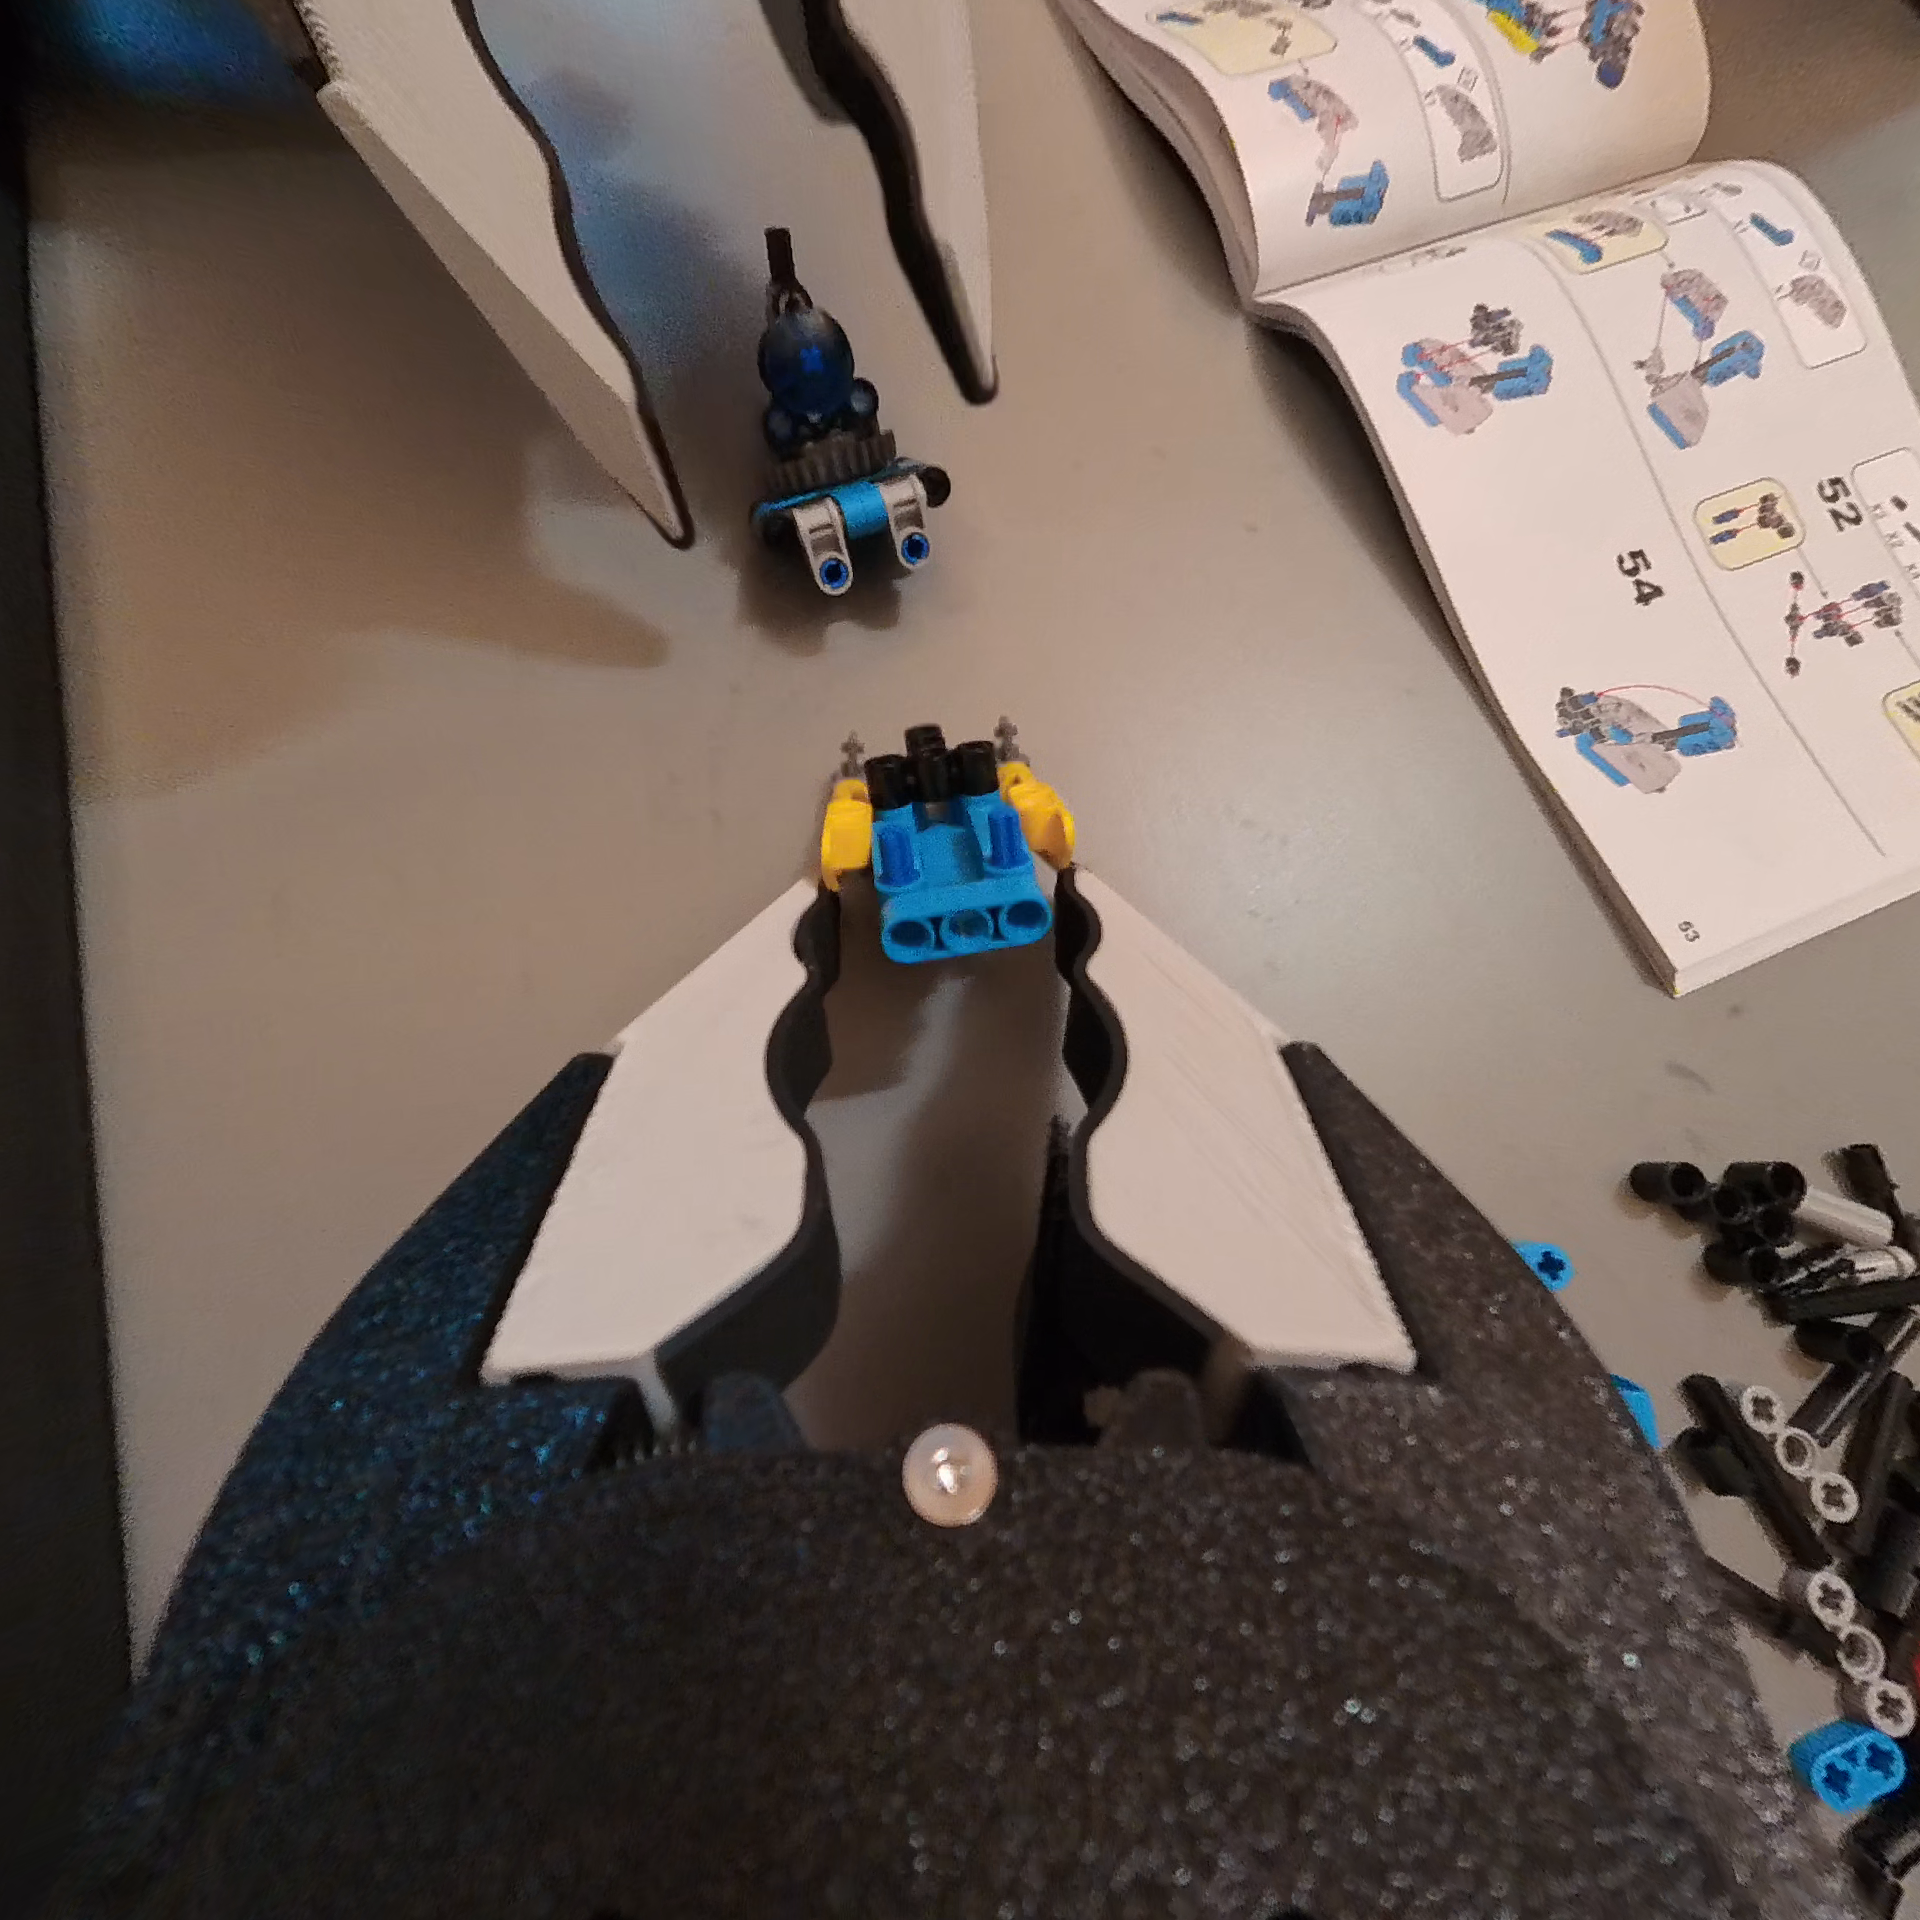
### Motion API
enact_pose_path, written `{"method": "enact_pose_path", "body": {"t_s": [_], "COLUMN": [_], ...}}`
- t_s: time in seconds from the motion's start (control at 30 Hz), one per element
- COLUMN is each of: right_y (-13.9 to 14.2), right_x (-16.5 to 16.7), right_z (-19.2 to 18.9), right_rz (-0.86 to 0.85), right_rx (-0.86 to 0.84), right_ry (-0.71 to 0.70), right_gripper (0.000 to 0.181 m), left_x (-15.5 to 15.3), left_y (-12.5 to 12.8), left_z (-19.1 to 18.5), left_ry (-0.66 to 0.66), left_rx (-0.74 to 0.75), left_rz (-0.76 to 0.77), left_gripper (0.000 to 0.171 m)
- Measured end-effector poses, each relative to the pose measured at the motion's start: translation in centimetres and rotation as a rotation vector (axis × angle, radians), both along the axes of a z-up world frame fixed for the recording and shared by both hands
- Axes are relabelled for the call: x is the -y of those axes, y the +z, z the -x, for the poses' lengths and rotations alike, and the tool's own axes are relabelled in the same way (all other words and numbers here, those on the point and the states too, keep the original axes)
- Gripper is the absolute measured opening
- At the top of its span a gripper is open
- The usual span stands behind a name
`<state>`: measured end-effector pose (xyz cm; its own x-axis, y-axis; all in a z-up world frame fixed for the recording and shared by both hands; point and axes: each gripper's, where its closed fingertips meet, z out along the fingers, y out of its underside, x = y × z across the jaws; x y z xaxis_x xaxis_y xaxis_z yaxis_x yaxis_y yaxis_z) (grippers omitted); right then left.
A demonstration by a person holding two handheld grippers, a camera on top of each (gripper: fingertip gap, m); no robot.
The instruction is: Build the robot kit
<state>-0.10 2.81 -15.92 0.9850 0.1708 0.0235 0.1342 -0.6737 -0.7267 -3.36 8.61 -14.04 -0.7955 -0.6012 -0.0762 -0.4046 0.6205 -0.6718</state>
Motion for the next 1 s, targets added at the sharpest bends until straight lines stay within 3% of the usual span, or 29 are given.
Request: {"method": "enact_pose_path", "body": {"t_s": [0.2, 0.37, 0.43, 0.57, 0.73, 0.8, 0.9, 1.0], "right_y": [-0.1, 0.2, 1.0, 1.8, 1.3, 1.2, 0.9, 0.8], "right_x": [0.0, -0.2, -0.4, -0.5, -0.4, -0.2, -0.1, -0.1], "right_z": [0.3, 0.5, 0.8, 0.7, 0.6, 0.3, 0.1, -0.1], "right_rz": [0.002, -0.012, -0.048, -0.085, -0.06, -0.053, -0.041, -0.036], "right_rx": [-0.007, -0.014, -0.037, -0.064, -0.047, -0.043, -0.048, -0.045], "right_ry": [0.014, 0.024, 0.028, 0.019, 0.015, 0.005, -0.005, -0.013], "right_gripper": [0.041, 0.042, 0.041, 0.041, 0.041, 0.041, 0.041, 0.041], "left_x": [-1.1, -0.2, 0.4, 2.0, 2.9, 3.3, 3.2, 2.4], "left_y": [-2.1, -2.0, -1.6, 0.4, 1.0, 2.7, 5.9, 6.9], "left_z": [-0.2, -0.4, -0.6, -1.3, -1.3, -1.2, -1.2, -1.5], "left_ry": [-0.024, -0.065, -0.06, 0.0, -0.011, -0.031, -0.04, -0.015], "left_rx": [-0.097, -0.077, -0.052, -0.053, -0.062, -0.017, 0.08, 0.094], "left_rz": [-0.209, -0.15, -0.082, 0.215, 0.308, 0.371, 0.513, 0.568], "left_gripper": [0.054, 0.041, 0.041, 0.04, 0.04, 0.032, 0.001, 0.001]}}
